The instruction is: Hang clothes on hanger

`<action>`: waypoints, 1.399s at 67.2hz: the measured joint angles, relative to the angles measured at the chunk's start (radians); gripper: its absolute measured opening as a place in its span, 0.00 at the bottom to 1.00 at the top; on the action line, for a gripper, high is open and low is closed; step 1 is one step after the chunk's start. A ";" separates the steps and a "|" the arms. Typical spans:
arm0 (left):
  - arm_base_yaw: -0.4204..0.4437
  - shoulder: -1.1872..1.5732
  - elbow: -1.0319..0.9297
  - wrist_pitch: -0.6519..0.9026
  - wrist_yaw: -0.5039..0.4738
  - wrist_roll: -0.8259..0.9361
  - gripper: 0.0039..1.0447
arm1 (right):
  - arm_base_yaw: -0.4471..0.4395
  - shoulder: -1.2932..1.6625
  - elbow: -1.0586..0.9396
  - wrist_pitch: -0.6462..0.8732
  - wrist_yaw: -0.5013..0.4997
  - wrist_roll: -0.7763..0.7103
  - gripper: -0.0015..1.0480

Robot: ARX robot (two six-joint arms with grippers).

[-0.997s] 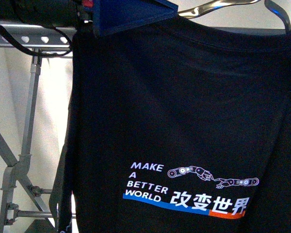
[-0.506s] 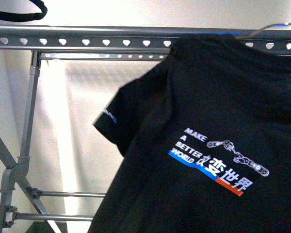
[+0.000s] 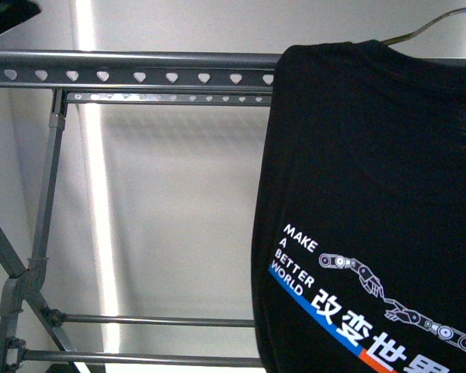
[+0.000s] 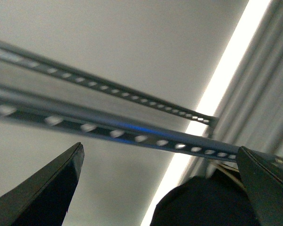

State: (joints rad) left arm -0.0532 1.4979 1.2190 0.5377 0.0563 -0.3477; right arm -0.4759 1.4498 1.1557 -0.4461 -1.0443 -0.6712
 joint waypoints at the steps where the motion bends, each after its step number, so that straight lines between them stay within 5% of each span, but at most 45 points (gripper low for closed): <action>1: 0.002 -0.006 0.000 -0.035 -0.019 0.019 0.89 | 0.000 -0.004 0.000 0.000 0.003 0.010 0.07; 8: 0.038 -0.117 -0.127 -0.203 -0.055 0.203 0.72 | -0.001 -0.023 0.016 -0.027 0.042 0.083 0.07; 33: 0.053 -0.417 -0.728 0.050 -0.057 0.338 0.02 | 0.097 0.149 0.206 -0.038 0.327 0.428 0.07; 57: 0.053 -0.624 -0.996 0.105 -0.057 0.341 0.03 | 0.212 0.425 0.587 -0.044 0.545 0.659 0.07; 75: 0.053 -0.783 -1.105 0.058 -0.057 0.342 0.03 | 0.254 0.486 0.554 0.027 0.624 0.753 0.07; 94: 0.053 -0.924 -1.158 -0.029 -0.057 0.343 0.03 | 0.246 0.365 0.309 0.351 0.595 0.810 0.53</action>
State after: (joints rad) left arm -0.0002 0.5735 0.0608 0.5091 -0.0010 -0.0044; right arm -0.2298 1.8153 1.4643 -0.0956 -0.4492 0.1387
